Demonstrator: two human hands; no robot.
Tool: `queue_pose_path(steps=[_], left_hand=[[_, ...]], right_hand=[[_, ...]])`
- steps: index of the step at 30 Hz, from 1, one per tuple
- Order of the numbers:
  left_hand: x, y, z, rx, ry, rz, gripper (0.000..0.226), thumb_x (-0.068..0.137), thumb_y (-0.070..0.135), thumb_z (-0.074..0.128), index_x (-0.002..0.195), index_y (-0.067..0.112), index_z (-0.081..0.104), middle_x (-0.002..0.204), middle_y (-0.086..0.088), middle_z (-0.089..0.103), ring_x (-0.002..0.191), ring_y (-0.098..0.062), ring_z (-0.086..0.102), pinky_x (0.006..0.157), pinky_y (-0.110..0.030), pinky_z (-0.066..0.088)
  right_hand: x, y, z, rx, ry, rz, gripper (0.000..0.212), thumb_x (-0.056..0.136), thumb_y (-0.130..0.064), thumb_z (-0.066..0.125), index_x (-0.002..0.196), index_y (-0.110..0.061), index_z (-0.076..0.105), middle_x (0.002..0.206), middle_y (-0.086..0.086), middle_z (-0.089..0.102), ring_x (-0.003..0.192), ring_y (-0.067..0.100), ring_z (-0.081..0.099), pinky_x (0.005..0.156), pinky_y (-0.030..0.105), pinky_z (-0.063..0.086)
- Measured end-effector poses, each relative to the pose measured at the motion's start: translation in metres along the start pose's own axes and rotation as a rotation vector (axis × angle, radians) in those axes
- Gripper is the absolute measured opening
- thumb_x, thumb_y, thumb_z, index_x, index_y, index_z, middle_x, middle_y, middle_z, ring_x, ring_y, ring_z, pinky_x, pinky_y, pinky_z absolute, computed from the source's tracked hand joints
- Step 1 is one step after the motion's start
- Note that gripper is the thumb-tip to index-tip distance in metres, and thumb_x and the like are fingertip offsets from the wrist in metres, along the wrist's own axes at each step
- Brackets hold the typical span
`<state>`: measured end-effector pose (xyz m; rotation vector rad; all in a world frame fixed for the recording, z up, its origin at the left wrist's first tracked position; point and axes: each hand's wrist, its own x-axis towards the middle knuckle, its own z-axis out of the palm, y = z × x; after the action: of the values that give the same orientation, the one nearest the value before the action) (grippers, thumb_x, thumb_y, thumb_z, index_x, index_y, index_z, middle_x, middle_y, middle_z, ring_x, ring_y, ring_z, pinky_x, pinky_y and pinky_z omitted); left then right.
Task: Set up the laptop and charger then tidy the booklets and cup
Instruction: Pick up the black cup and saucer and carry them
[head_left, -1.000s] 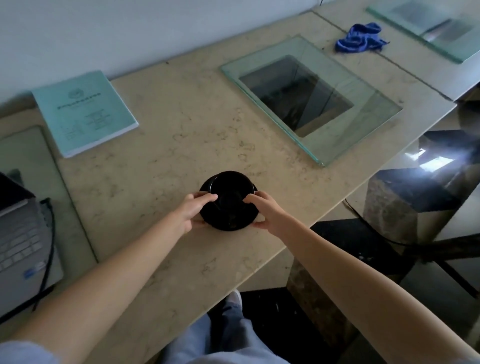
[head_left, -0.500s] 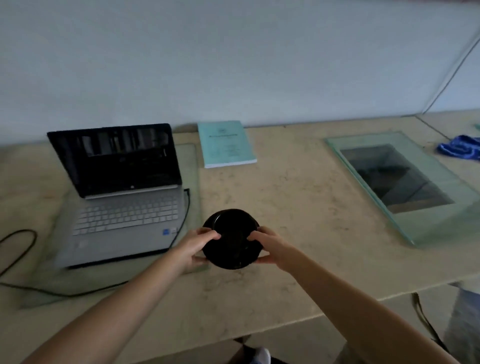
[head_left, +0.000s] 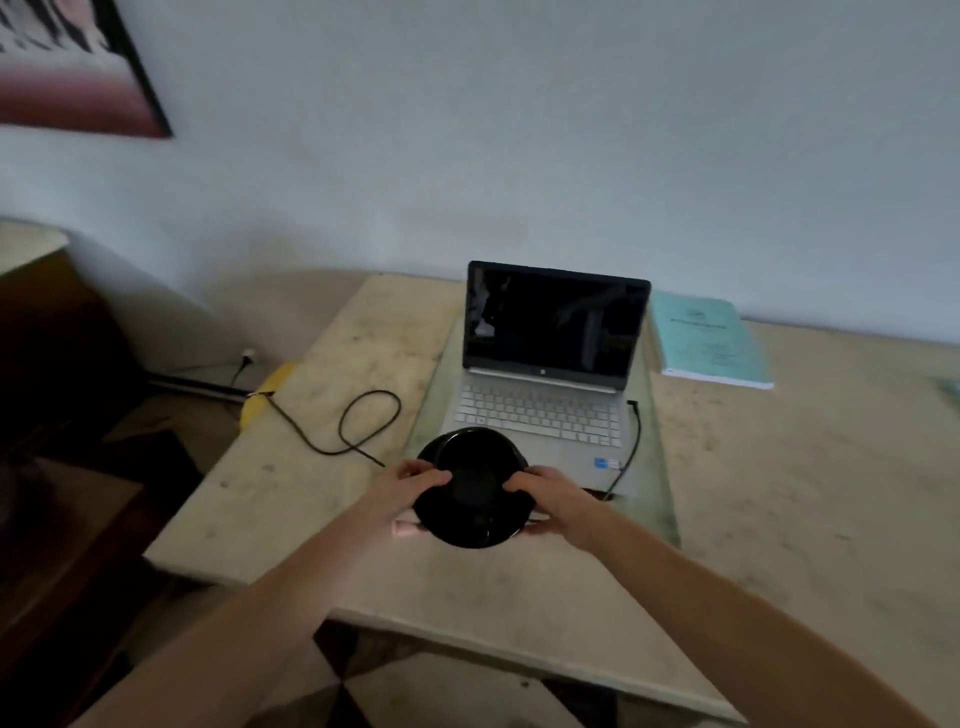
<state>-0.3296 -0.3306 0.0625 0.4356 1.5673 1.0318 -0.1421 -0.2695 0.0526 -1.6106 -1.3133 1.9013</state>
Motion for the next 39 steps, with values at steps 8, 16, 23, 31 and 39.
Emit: queue_pose_path(steps=[8,16,23,31,39], left_hand=[[0.022,0.023,-0.090,-0.069,0.111,0.009,0.030,0.074,0.019,0.077,0.097,0.019,0.057,0.115,-0.005,0.057,0.097,-0.021,0.059,0.054,-0.032,0.052],[0.080,0.060,-0.148,-0.085,0.133,-0.015,0.043,0.075,0.021,0.076,0.110,0.015,0.053,0.127,-0.006,0.050,0.112,-0.027,0.052,0.059,-0.034,0.052],[0.139,0.110,-0.196,-0.106,0.176,-0.047,0.036,0.077,0.020,0.076,0.102,0.018,0.051,0.120,-0.003,0.046,0.109,-0.025,0.045,0.083,-0.044,0.049],[0.220,0.152,-0.216,-0.176,0.100,-0.091,0.028,0.078,0.008,0.073,0.091,0.014,0.049,0.100,-0.001,0.050,0.093,-0.026,0.052,0.072,-0.043,0.050],[0.353,0.205,-0.220,-0.146,-0.063,-0.081,0.028,0.078,0.003,0.072,0.086,0.014,0.047,0.103,-0.005,0.054,0.089,-0.025,0.056,0.058,-0.039,0.050]], right_hand=[[0.044,-0.046,0.082,-0.058,-0.086,-0.015,0.037,0.083,-0.019,0.065,0.117,-0.011,0.054,0.125,0.013,0.055,0.101,0.021,0.060,0.067,0.036,0.060],[0.111,-0.095,0.136,-0.061,-0.109,0.029,0.036,0.084,-0.015,0.065,0.117,-0.009,0.056,0.127,0.013,0.053,0.094,0.019,0.061,0.067,0.038,0.061],[0.177,-0.142,0.182,-0.049,-0.107,0.052,0.011,0.084,-0.013,0.064,0.089,-0.019,0.057,0.115,0.010,0.053,0.084,0.017,0.058,0.051,0.032,0.056],[0.249,-0.175,0.202,-0.057,-0.021,0.069,0.019,0.080,-0.018,0.065,0.095,-0.018,0.054,0.102,0.006,0.056,0.084,0.018,0.062,0.052,0.027,0.055],[0.329,-0.220,0.201,-0.012,0.170,0.084,0.031,0.075,-0.031,0.066,0.102,-0.026,0.051,0.100,-0.006,0.056,0.085,0.009,0.058,0.048,0.023,0.054]])
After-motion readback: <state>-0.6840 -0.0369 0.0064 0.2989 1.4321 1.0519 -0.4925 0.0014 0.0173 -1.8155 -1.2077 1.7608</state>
